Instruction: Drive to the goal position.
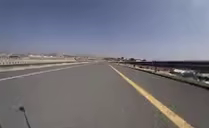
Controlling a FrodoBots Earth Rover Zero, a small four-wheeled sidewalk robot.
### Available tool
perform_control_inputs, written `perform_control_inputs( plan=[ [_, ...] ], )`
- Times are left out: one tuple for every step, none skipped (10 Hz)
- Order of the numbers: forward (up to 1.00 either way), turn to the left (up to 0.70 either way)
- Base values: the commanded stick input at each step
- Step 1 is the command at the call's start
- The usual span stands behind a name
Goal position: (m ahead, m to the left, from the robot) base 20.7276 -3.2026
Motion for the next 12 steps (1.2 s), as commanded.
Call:
perform_control_inputs(
  plan=[
    [1.0, 0.0],
    [1.0, 0.0],
    [1.0, 0.0],
    [1.0, 0.0],
    [1.0, 0.0],
    [1.0, 0.0],
    [1.0, 0.0],
    [1.0, 0.0],
    [1.0, 0.0],
    [1.0, 0.0],
    [1.0, 0.0],
    [1.0, 0.0]
  ],
)
